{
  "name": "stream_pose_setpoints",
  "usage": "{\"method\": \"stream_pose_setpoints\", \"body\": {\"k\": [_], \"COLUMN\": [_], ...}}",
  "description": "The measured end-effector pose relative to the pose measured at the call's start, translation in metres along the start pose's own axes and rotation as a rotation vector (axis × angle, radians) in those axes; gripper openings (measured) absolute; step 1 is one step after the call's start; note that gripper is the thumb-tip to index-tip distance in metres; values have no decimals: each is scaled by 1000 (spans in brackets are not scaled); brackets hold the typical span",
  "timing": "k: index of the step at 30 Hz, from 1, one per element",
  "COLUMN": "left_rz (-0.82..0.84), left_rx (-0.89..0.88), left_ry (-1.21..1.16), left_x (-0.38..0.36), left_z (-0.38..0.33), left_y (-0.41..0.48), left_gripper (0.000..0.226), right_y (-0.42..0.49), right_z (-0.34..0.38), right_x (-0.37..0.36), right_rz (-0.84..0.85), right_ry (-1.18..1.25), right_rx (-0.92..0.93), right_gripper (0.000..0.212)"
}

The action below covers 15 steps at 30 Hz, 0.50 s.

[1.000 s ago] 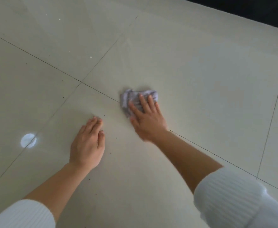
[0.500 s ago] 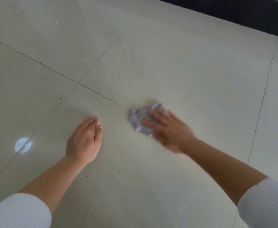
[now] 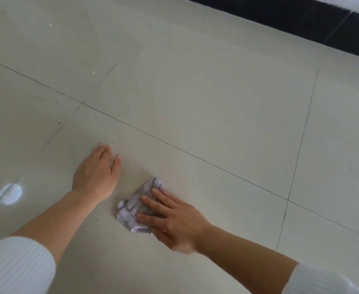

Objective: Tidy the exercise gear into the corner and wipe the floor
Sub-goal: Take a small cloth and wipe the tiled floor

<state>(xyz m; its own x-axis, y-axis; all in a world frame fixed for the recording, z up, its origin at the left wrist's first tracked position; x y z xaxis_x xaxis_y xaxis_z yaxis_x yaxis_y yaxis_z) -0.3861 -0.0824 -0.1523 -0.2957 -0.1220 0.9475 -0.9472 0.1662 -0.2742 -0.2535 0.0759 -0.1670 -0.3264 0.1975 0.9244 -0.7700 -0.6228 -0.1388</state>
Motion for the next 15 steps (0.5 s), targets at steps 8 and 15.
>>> {"method": "stream_pose_setpoints", "body": {"k": [8, 15], "left_rz": [17, 93], "left_rx": [-174, -396], "left_ry": [-13, 146], "left_x": [-24, -38], "left_z": [-60, -78], "left_y": [-27, -47], "left_gripper": [63, 78], "right_y": [-38, -63], "right_z": [-198, -193], "right_x": [65, 62], "right_rz": [-201, -241], "right_ry": [-43, 171], "right_rx": [-731, -1162], "right_gripper": [50, 51]}}
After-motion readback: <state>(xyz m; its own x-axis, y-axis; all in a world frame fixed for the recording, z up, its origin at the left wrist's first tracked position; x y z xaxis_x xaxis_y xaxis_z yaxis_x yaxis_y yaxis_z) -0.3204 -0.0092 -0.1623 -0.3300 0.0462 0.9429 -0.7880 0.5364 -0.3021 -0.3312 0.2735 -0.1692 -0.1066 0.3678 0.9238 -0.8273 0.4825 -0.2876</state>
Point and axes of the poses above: each hand's wrist, its own y-axis towards the middle knuckle, its own x-axis out of the back of the hand, z = x × y, the point moved 7 cm from there along y, towards the middle knuckle, and after that the axes turned 9 degrees about -x, right-handed, at the moved point
